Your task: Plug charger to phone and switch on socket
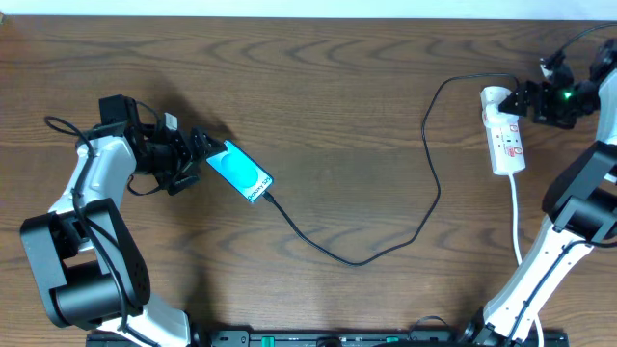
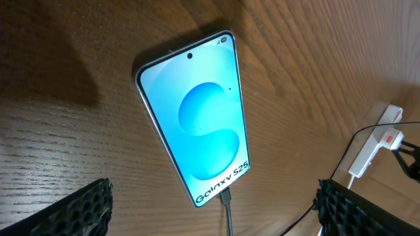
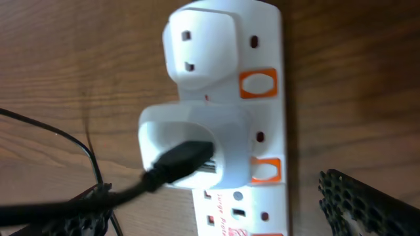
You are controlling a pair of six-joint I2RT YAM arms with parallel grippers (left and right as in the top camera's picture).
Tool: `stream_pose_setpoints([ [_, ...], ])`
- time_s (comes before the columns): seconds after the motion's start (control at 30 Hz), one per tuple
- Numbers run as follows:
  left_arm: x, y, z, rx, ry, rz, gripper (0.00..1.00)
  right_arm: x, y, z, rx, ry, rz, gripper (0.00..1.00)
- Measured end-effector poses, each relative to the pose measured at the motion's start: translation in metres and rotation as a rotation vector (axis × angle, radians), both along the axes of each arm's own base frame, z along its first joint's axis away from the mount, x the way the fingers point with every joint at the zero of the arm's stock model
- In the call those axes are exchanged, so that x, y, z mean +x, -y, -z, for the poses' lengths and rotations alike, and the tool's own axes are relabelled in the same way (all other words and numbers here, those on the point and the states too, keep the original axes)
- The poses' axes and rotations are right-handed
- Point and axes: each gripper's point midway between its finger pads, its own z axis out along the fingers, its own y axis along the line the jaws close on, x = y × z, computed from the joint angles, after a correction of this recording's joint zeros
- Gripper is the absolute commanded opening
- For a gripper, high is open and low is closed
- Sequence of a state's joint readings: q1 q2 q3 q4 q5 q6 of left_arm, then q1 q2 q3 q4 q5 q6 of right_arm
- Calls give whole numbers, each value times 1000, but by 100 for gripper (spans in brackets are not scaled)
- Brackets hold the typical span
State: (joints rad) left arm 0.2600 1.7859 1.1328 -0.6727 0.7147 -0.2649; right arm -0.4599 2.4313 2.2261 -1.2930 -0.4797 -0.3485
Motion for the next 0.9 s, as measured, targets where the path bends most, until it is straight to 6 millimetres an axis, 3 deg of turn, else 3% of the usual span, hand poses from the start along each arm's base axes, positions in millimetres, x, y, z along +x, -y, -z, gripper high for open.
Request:
stream_pose_setpoints([
  [0.27,0,0,0,0,0,0,92,9,-20,0,-2,13,-43,99],
  [0.6,0,0,0,0,0,0,92,13,-21,2,-2,18,-25,99],
  [0.9,0,0,0,0,0,0,92,3,-26,21,28,-42,11,99],
])
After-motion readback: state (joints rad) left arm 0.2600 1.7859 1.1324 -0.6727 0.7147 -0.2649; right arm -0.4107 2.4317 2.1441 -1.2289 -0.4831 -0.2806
